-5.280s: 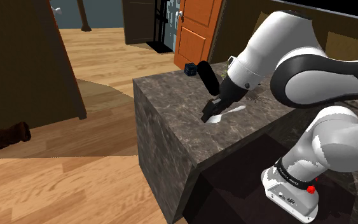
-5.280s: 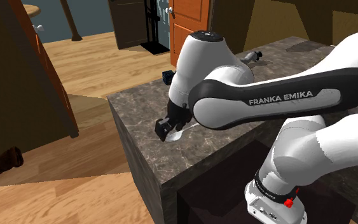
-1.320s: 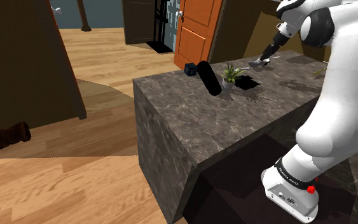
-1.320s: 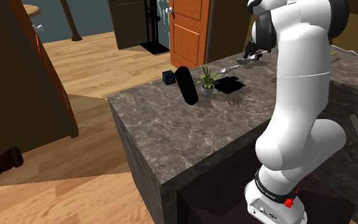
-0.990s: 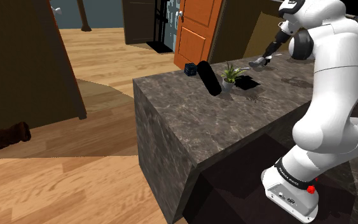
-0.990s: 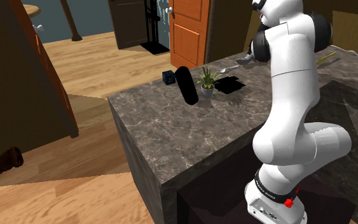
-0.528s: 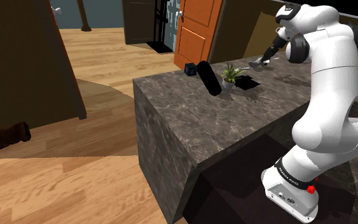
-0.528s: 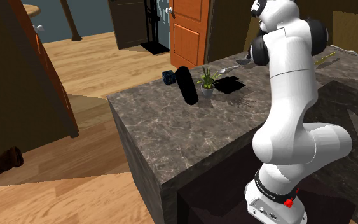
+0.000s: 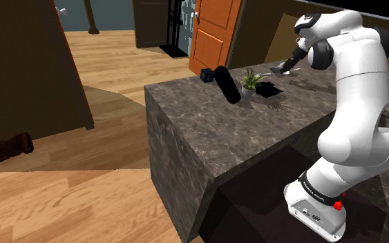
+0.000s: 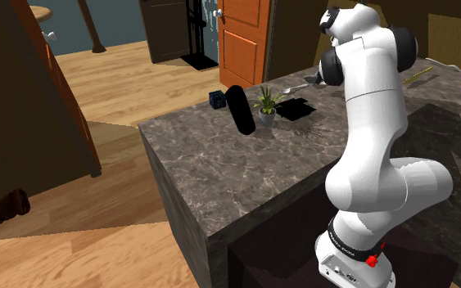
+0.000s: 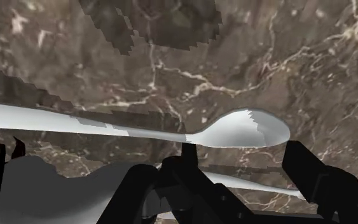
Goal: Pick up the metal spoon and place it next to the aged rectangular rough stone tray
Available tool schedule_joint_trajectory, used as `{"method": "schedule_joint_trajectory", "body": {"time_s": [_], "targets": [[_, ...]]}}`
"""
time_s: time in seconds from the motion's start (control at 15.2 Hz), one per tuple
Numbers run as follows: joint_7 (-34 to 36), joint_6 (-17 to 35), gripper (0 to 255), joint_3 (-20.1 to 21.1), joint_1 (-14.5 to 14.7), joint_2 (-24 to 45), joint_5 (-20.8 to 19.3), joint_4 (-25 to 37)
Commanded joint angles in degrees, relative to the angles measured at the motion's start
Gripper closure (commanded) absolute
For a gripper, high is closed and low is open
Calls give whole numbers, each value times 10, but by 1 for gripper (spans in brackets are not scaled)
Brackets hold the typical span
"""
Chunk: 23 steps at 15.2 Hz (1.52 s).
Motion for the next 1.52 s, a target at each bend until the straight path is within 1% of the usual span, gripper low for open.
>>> {"method": "schedule_joint_trajectory", "body": {"time_s": [0.0,0.2,0.73,0.79,1.12,1.39,1.45], "targets": [[-5,12,255,1,2,3,3,-11],[-14,33,255,5,4,11,8,-26],[-14,33,255,5,4,11,8,-26],[-14,33,0,5,4,11,8,-26],[-14,33,0,5,4,11,8,-26],[-3,-21,0,-4,-11,-8,-4,13],[-3,-21,0,-4,-11,-8,-4,13]]}}
